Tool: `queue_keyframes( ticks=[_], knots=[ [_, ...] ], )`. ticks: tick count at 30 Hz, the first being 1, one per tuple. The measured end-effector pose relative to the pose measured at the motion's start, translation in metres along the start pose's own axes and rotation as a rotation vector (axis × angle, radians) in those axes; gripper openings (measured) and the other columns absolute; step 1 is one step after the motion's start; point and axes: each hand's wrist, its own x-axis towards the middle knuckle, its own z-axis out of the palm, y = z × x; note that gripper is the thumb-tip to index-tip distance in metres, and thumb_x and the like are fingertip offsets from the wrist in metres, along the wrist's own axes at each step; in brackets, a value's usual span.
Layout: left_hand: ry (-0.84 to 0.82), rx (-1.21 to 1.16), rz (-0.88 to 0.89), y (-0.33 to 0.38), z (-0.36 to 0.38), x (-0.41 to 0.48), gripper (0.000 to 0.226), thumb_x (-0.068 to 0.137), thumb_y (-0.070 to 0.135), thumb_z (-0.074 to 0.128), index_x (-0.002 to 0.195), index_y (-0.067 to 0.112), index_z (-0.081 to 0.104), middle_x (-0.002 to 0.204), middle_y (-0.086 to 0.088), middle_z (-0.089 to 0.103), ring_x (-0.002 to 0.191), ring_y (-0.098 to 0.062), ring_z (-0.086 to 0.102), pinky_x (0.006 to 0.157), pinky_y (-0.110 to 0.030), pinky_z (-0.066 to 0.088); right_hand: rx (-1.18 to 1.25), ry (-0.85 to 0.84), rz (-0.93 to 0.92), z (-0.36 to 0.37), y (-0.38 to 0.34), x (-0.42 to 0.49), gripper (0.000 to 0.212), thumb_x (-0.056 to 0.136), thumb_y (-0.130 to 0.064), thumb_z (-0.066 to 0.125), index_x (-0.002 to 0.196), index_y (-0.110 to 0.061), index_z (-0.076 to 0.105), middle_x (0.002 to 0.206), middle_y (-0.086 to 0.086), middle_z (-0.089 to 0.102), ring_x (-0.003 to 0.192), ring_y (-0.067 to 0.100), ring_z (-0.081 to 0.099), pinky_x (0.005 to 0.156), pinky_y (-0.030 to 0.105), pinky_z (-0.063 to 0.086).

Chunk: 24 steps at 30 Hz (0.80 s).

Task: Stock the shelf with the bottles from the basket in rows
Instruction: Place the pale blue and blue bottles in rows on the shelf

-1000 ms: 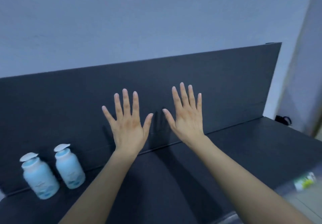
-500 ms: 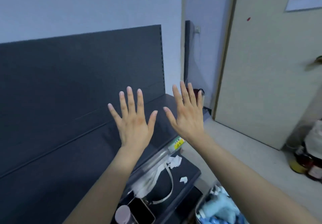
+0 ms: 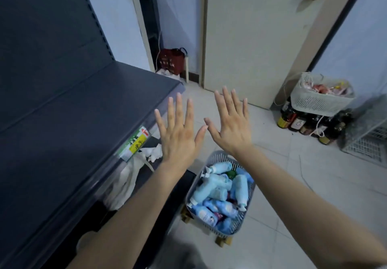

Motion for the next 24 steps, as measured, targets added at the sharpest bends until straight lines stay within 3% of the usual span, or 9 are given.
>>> queue_keyframes(
  ticks=[9, 14, 19, 24],
  knots=[
    [-0.241, -0.018, -0.039, 0.043, 0.093, -0.005, 0.069, 0.093, 0.053, 0.023, 0.146, 0.009, 0.023, 0.153, -0.019, 0.024, 0.141, -0.032, 0.013, 0.111, -0.056, 0.004, -0.026, -0.283, 0.01, 0.069, 0.09, -0.021, 0.068, 0.089, -0.051, 0.028, 0.146, -0.015, 0.023, 0.154, 0.011, 0.023, 0.142, 0.031, 0.019, 0.114, 0.047, 0.007],
    [-0.4, 0.043, -0.259, 0.066, 0.142, -0.017, 0.071, 0.091, 0.055, 0.024, 0.143, 0.008, 0.034, 0.149, -0.019, 0.032, 0.139, -0.033, 0.025, 0.111, -0.057, 0.012, 0.0, -0.461, -0.143, 0.117, 0.136, -0.028, 0.069, 0.085, -0.049, 0.034, 0.144, -0.016, 0.021, 0.15, 0.013, 0.031, 0.138, 0.033, 0.029, 0.111, 0.044, 0.005],
    [-0.534, 0.044, -0.528, 0.089, 0.182, -0.043, 0.072, 0.09, 0.056, 0.027, 0.142, 0.007, 0.037, 0.148, -0.018, 0.035, 0.136, -0.035, 0.034, 0.109, -0.058, 0.02, 0.015, -0.661, -0.334, 0.163, 0.169, -0.046, 0.067, 0.081, -0.049, 0.036, 0.139, -0.014, 0.033, 0.143, 0.015, 0.043, 0.131, 0.036, 0.042, 0.11, 0.051, 0.024],
    [-0.678, 0.029, -0.689, 0.102, 0.216, -0.074, 0.075, 0.093, 0.057, 0.014, 0.14, 0.005, 0.039, 0.145, -0.02, 0.039, 0.134, -0.036, 0.037, 0.106, -0.06, 0.027, -0.02, -0.883, -0.46, 0.204, 0.193, -0.072, 0.068, 0.079, -0.05, 0.038, 0.139, -0.018, 0.031, 0.142, 0.014, 0.045, 0.129, 0.035, 0.044, 0.105, 0.049, 0.018]
  ],
)
